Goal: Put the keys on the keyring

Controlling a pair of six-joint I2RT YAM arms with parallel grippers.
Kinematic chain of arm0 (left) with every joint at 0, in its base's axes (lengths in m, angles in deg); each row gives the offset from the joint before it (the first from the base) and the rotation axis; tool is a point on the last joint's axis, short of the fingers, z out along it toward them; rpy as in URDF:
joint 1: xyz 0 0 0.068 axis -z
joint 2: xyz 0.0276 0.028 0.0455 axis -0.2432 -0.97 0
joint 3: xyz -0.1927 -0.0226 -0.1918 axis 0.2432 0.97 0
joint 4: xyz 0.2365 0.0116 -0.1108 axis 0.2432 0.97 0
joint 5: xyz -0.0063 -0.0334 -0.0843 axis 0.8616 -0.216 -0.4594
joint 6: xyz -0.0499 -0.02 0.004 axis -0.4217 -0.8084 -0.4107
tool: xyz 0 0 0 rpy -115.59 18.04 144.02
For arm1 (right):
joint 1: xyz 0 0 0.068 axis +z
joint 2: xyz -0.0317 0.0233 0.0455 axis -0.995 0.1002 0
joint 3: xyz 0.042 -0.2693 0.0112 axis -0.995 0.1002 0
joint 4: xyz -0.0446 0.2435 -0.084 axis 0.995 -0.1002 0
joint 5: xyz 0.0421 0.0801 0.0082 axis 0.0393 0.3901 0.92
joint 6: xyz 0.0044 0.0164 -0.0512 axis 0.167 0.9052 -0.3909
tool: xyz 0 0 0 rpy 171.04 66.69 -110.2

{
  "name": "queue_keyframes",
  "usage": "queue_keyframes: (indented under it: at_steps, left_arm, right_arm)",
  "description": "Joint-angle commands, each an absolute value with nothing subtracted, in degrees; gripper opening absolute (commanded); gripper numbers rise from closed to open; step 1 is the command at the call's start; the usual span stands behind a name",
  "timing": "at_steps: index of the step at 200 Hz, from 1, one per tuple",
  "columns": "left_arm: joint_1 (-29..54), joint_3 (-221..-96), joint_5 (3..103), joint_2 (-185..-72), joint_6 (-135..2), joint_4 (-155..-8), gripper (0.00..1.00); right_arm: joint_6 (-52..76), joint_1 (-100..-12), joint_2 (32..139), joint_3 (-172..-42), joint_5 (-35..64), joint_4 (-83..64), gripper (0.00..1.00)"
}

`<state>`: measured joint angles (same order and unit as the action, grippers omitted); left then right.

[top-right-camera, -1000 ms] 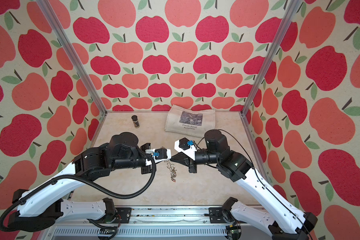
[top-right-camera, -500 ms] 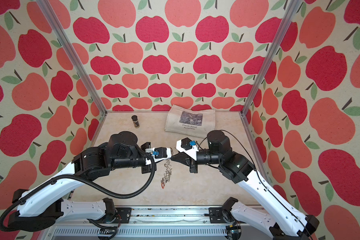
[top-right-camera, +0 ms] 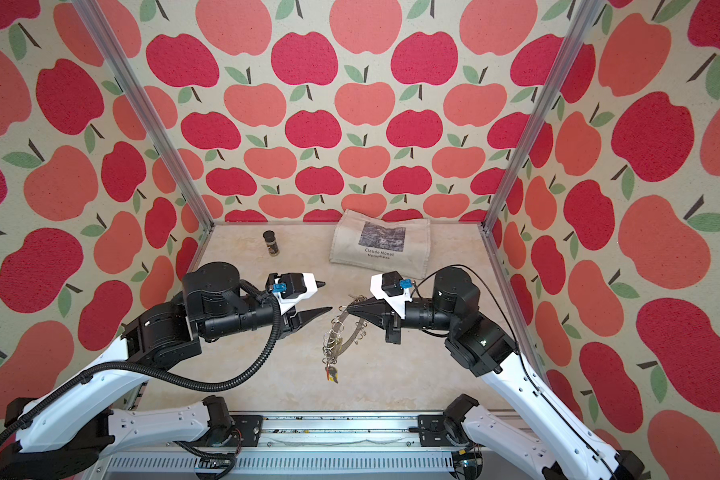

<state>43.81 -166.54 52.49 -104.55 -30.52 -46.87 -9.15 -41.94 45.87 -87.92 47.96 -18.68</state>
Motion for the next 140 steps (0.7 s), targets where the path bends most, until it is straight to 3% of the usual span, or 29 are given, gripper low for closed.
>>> queue_keyframes:
  at_steps: [1,76,140]
  left_arm:
    - [40.37,-164.28,45.93,-103.38,-38.81,-54.69,0.44]
    - [38.31,-163.61,35.93,-105.61,-42.84,-58.95,0.34]
    - [38.47,-162.19,33.42,-105.54,-42.21,-61.81,0.34]
  right_arm:
    - [-4.61,-42.8,44.39,-85.74,50.77,-8.17,0.0]
    - [5.11,-45.65,44.73,-81.89,52.51,9.27,0.0]
    - [14.81,-48.59,47.9,-79.77,57.08,23.84,0.0]
